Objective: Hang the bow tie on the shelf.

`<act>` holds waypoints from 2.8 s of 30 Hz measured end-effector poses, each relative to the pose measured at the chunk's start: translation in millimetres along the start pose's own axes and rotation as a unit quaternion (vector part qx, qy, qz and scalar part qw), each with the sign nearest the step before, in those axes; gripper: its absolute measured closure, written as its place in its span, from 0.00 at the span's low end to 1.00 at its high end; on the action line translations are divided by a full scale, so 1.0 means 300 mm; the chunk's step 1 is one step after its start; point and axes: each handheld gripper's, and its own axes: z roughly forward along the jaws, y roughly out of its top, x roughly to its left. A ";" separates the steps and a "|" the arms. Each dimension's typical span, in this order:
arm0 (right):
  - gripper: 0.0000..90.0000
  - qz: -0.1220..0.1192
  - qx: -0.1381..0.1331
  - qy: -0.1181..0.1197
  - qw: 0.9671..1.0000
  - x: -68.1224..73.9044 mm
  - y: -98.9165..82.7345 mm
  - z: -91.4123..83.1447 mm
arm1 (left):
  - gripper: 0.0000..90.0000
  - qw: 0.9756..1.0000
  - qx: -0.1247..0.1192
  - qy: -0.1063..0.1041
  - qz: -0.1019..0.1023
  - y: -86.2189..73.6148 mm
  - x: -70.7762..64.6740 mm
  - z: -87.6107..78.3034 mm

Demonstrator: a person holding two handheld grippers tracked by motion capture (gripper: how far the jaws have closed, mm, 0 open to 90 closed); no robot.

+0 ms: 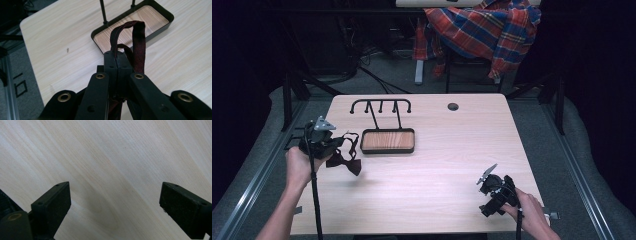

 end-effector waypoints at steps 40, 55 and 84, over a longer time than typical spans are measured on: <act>0.11 0.002 0.000 0.007 1.000 -0.004 -0.004 0.004 | 0.99 0.999 -0.012 0.038 0.006 0.243 0.063 0.035; 0.11 0.001 0.001 0.006 1.000 -0.004 -0.005 0.004 | 0.99 0.997 0.014 0.070 0.011 0.273 0.080 0.111; 0.11 0.002 0.006 0.008 1.000 -0.002 -0.006 0.008 | 0.99 0.995 0.023 0.095 -0.012 0.248 0.128 0.207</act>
